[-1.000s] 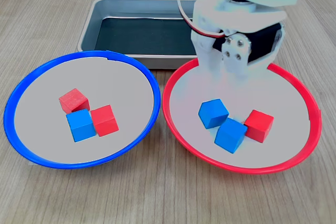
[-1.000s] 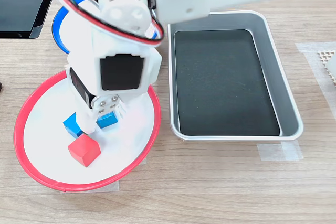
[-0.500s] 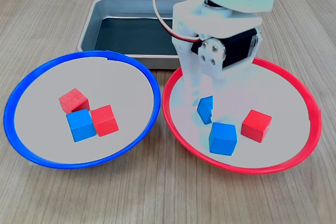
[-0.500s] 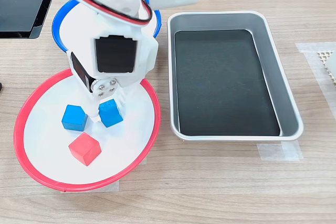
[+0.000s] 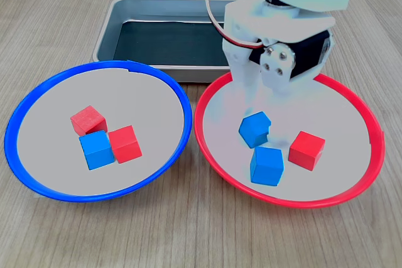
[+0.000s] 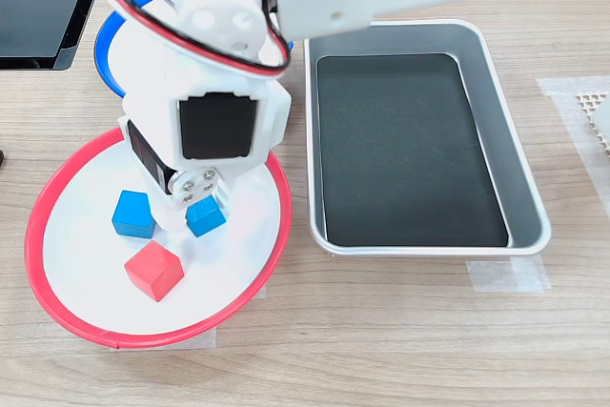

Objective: Resolve any anomalies and move all blocks to matching dishes

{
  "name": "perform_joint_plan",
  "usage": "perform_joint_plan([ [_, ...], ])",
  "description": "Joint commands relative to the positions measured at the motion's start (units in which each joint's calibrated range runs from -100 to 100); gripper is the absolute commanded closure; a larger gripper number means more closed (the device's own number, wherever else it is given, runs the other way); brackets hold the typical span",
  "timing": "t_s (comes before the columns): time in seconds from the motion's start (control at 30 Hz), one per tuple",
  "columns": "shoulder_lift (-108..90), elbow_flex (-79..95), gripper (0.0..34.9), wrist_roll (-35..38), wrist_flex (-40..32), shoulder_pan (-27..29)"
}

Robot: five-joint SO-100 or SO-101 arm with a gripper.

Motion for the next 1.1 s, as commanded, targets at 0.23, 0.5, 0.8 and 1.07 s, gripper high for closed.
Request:
perform_joint_plan([
  [0.23, 0.23, -2.34, 34.6, -0.15, 0.99, 0.11],
  [0.5, -8.47, -2.52, 34.6, -1.76, 1.82, 2.56],
  [0.8, -16.57, -2.25, 34.6, 0.05, 2.81, 11.68],
  [1.07, -13.50, 1.94, 34.6, 6.50, -2.80, 23.26],
])
